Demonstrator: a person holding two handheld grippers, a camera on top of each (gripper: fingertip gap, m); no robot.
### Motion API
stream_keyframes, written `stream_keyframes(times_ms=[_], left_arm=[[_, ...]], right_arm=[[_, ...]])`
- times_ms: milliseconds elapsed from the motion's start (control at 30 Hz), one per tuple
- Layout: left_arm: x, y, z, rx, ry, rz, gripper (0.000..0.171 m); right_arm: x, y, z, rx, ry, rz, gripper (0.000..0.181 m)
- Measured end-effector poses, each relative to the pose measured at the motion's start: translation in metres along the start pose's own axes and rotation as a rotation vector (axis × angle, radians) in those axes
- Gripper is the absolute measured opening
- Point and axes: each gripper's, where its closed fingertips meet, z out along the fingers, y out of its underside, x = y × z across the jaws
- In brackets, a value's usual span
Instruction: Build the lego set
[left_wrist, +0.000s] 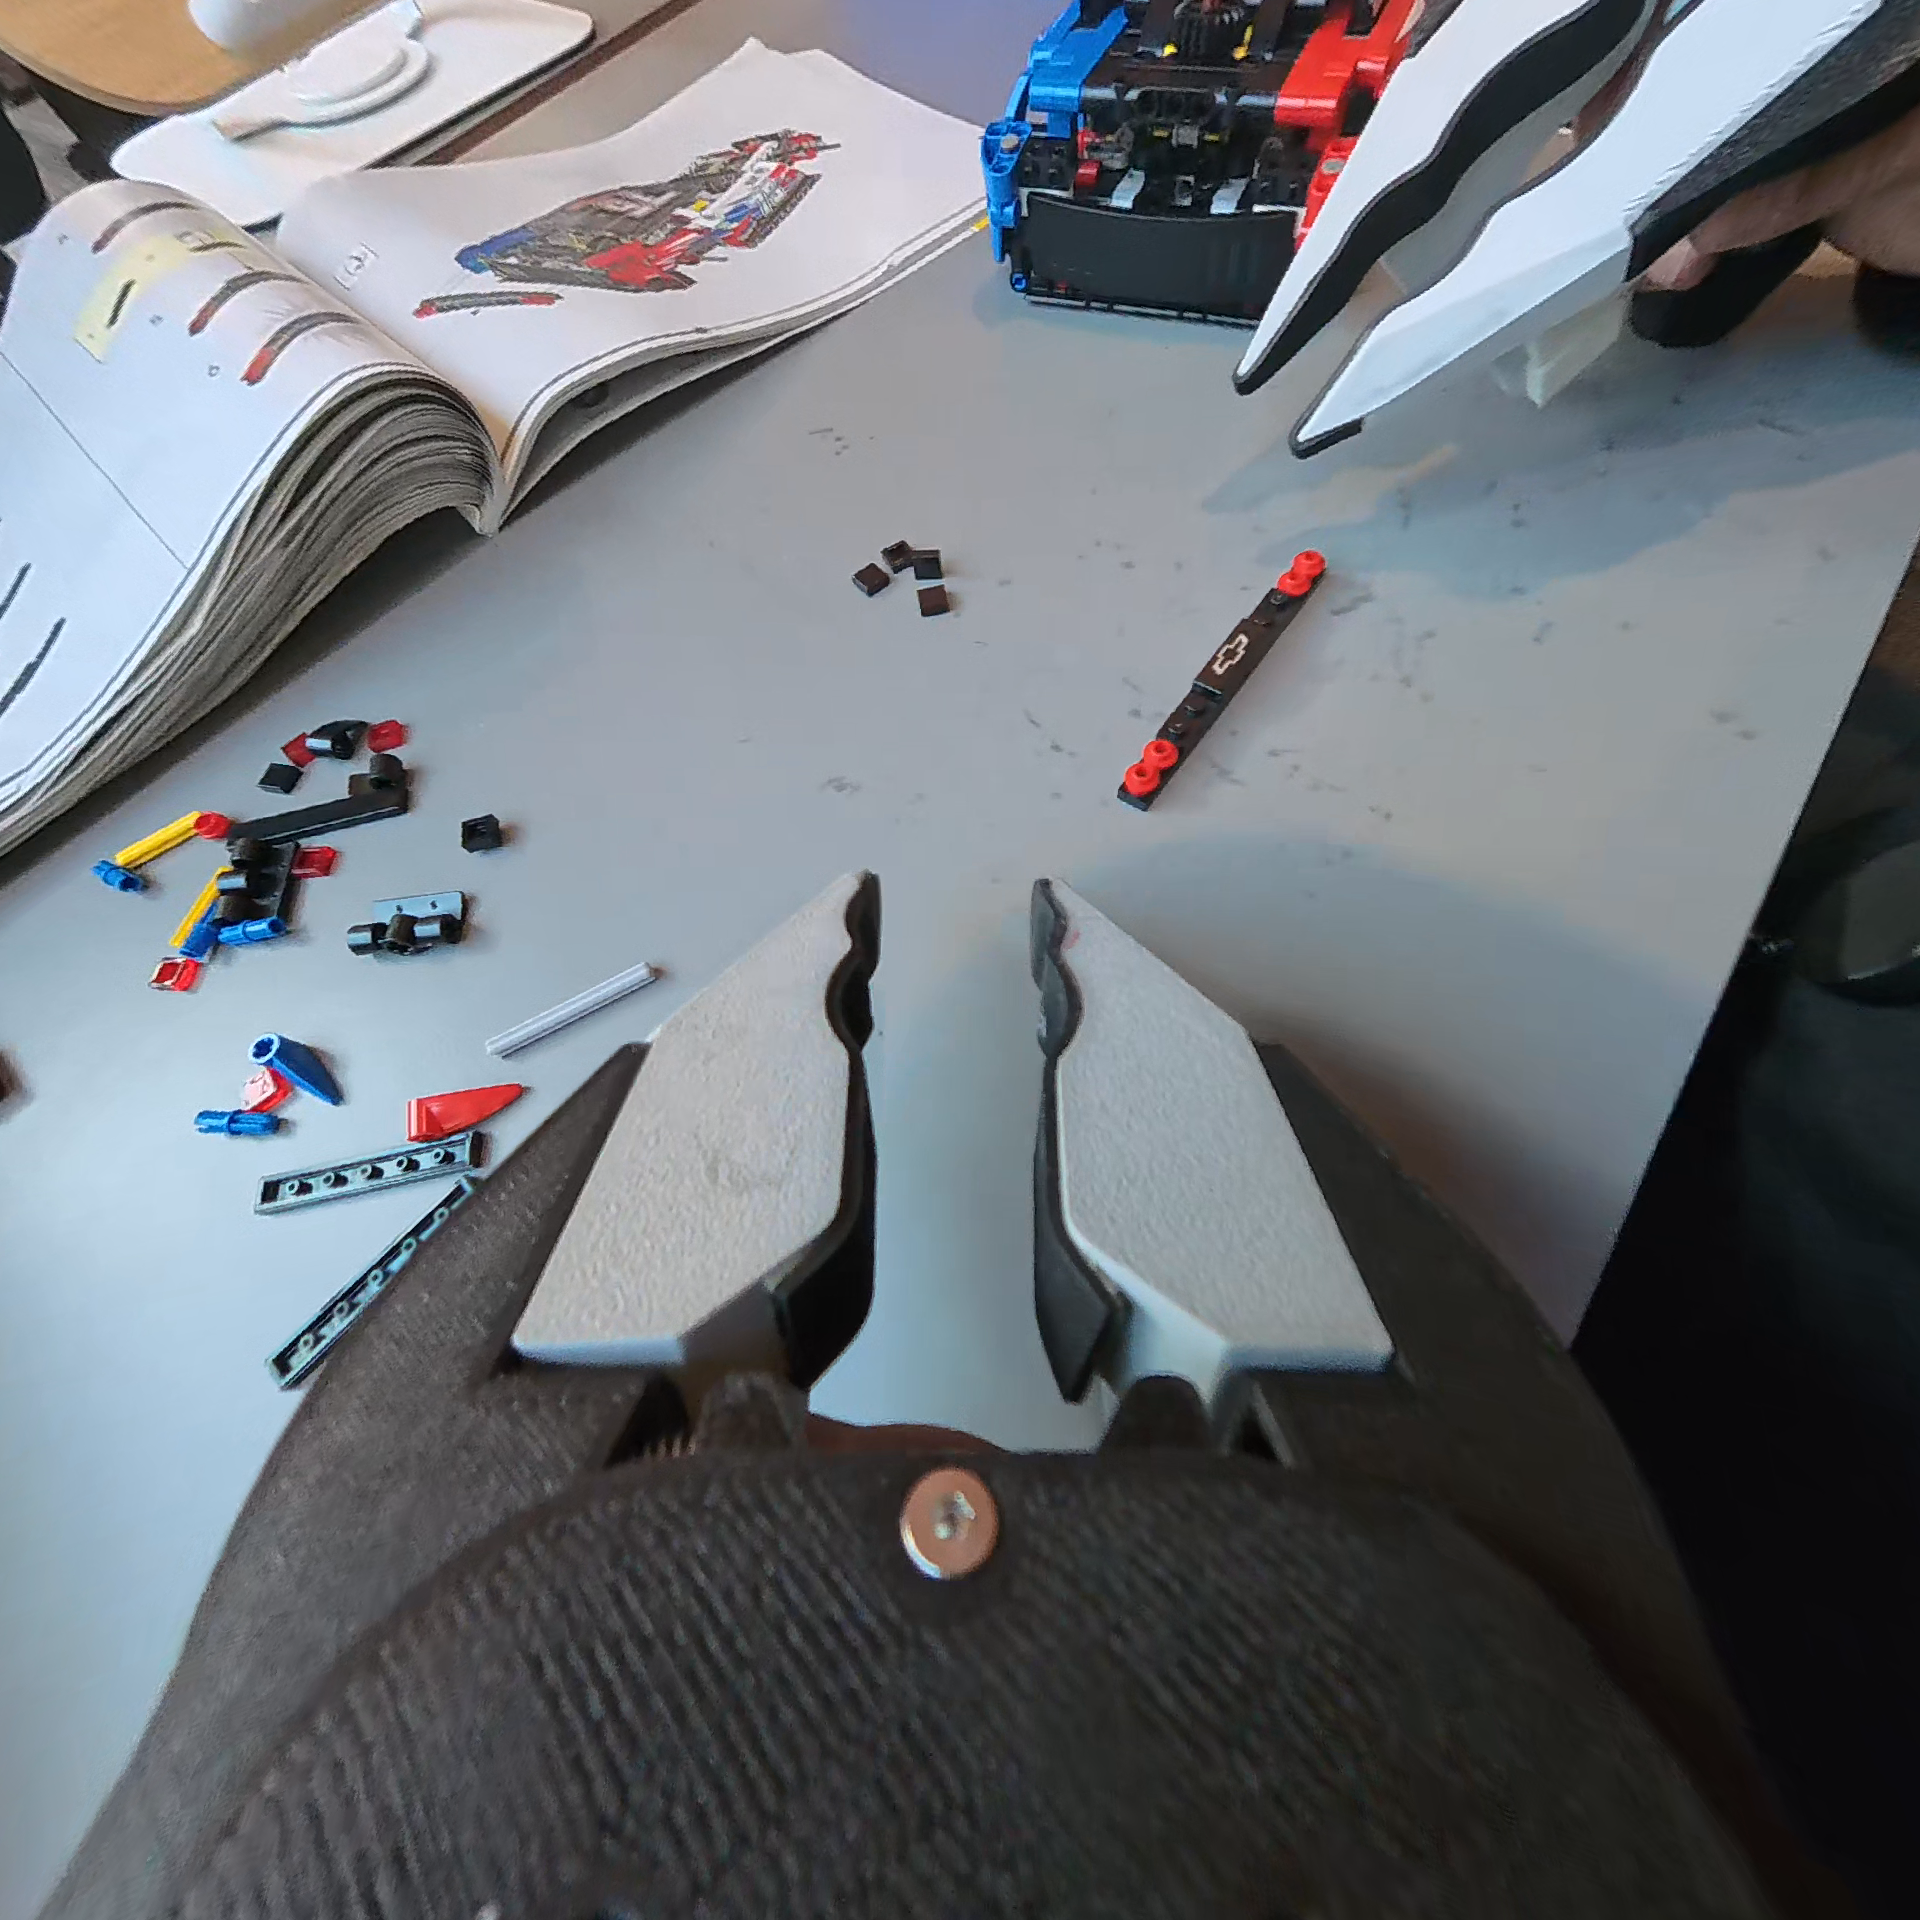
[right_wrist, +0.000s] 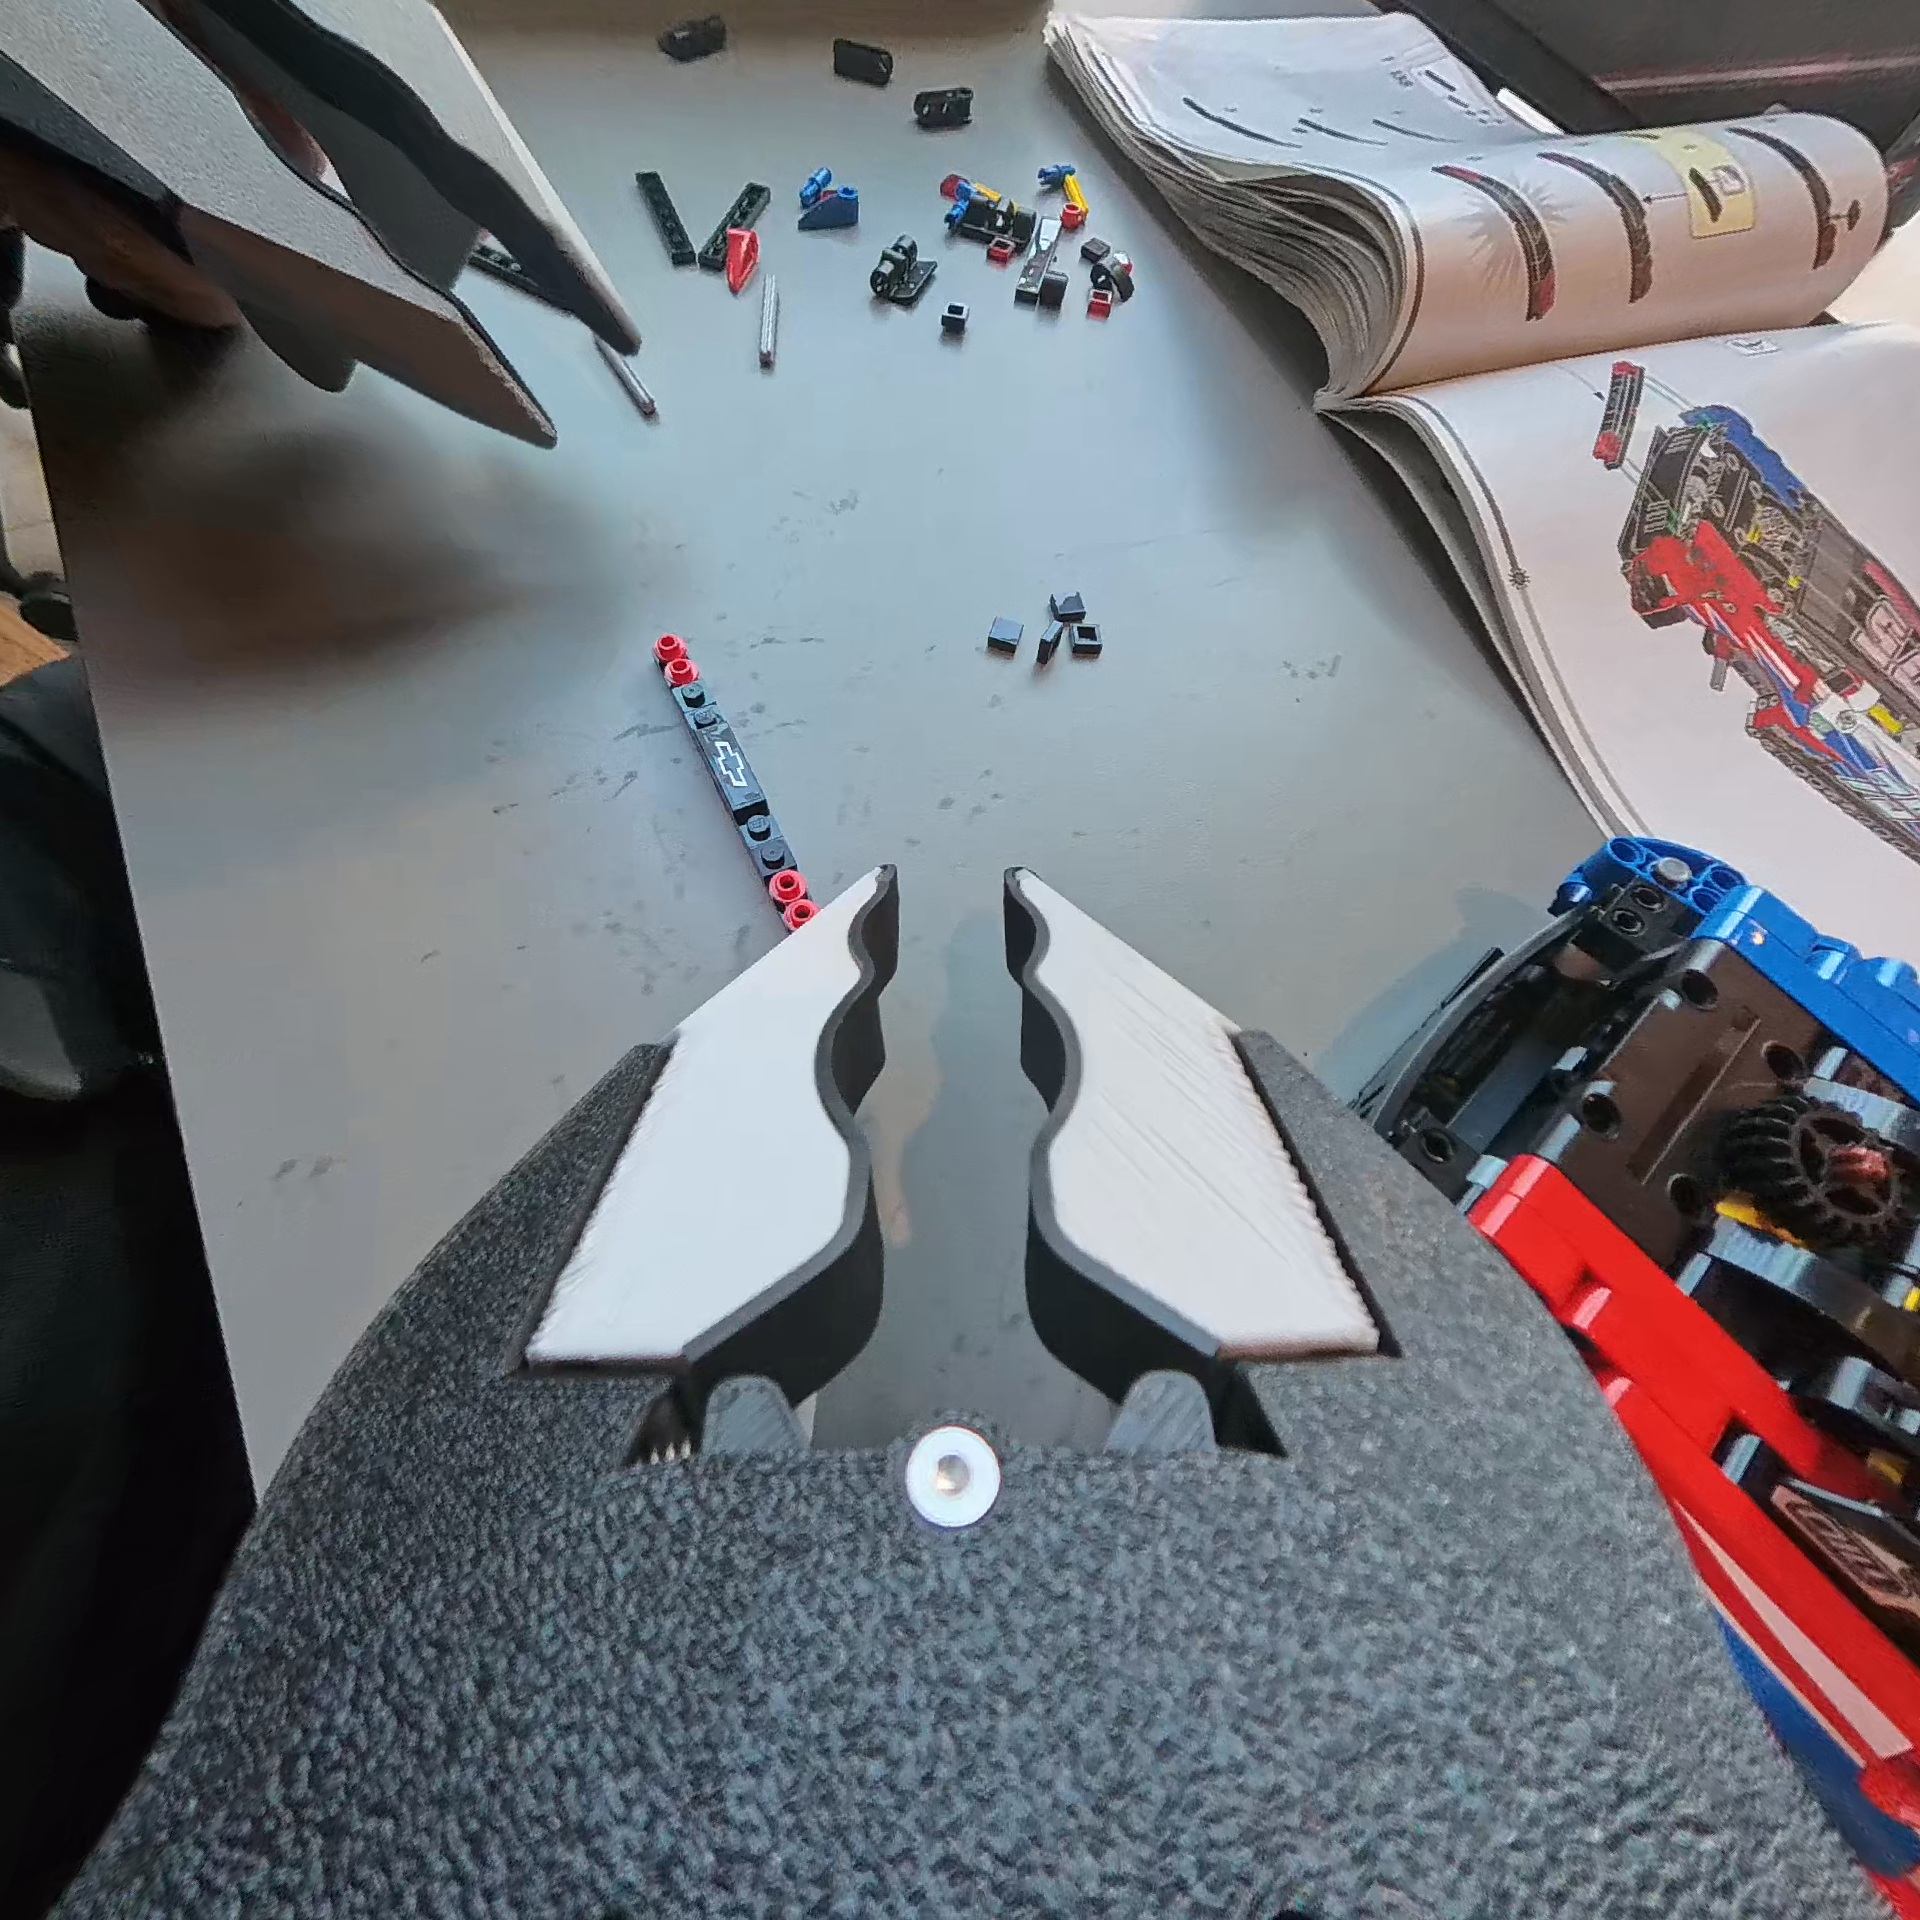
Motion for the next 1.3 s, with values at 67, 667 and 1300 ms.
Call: stream_keyframes(times_ms=[67, 667, 1300], left_arm=[[0.001, 0.002, 0.002, -0.014, 0.01, -0.004, 0.027], [0.005, -0.006, 0.015, -0.014, 0.15, -0.045, 0.026], [0.0, -0.021, -0.001, 0.129, 0.168, -0.097, 0.018]], right_arm=[[0.0, 0.0, 0.0, 0.003, -0.007, 0.007, 0.019], [0.014, -0.035, 0.034, -0.062, -0.024, 0.079, 0.02], [0.038, -0.03, 0.088, -0.155, 0.055, 0.183, 0.019]])
